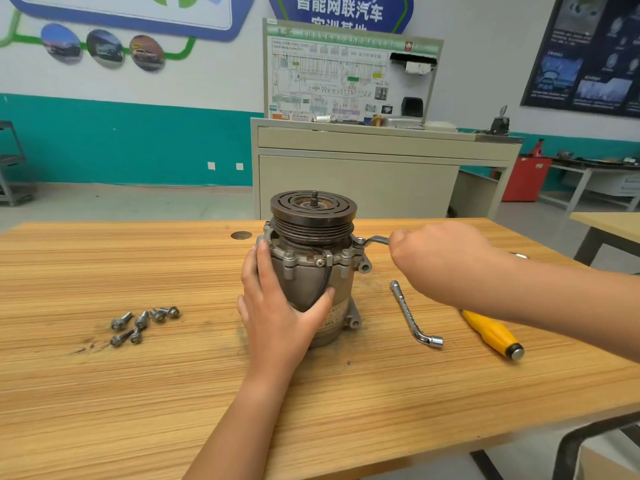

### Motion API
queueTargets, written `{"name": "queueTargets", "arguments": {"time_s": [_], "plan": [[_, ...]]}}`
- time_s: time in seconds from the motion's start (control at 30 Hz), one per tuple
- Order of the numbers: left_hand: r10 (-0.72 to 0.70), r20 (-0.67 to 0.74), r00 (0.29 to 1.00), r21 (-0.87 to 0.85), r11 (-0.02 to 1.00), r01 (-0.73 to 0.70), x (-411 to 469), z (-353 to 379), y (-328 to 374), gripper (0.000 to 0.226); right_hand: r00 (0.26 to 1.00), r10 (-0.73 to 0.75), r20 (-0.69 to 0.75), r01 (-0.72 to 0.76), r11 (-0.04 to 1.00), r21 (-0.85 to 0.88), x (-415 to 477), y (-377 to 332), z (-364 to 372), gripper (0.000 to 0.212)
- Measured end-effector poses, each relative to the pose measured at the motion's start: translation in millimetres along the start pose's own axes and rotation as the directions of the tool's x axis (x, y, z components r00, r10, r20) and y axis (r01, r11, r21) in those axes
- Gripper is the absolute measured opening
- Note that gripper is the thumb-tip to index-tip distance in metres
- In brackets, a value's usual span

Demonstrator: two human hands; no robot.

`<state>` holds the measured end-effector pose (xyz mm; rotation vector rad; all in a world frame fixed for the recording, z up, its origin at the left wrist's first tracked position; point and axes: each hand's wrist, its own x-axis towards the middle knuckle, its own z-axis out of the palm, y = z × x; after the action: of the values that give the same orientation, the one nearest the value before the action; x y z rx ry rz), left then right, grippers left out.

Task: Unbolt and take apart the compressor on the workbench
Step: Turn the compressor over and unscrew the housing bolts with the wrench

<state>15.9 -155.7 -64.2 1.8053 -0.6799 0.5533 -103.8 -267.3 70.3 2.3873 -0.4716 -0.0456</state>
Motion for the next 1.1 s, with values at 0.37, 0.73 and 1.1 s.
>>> {"name": "queueTargets", "arguments": {"time_s": [0.37,0.73,1.1], "plan": [[0.004,-0.009,1.000,-0.005,1.000,-0.004,-0.4,-0.9,1.5,0.109,0.930,-0.117,-0.349,0.168,0.979,0.120,98.6,19.4,52.8,0.029],[-0.006,-0.016,1.000,-0.014,1.000,0.006,0.1,0.6,2.8,0.107,0.861,0.328,-0.389,-0.121,0.874,0.470,3.1,24.0,35.3,0.006],[-0.021,-0.006,1.000,-0.016,1.000,0.021,-1.4,-1.7,5.8,0.106,0.997,0.034,-0.065,-0.030,0.998,0.059,-6.6,0.4,-2.4,0.027]]}}
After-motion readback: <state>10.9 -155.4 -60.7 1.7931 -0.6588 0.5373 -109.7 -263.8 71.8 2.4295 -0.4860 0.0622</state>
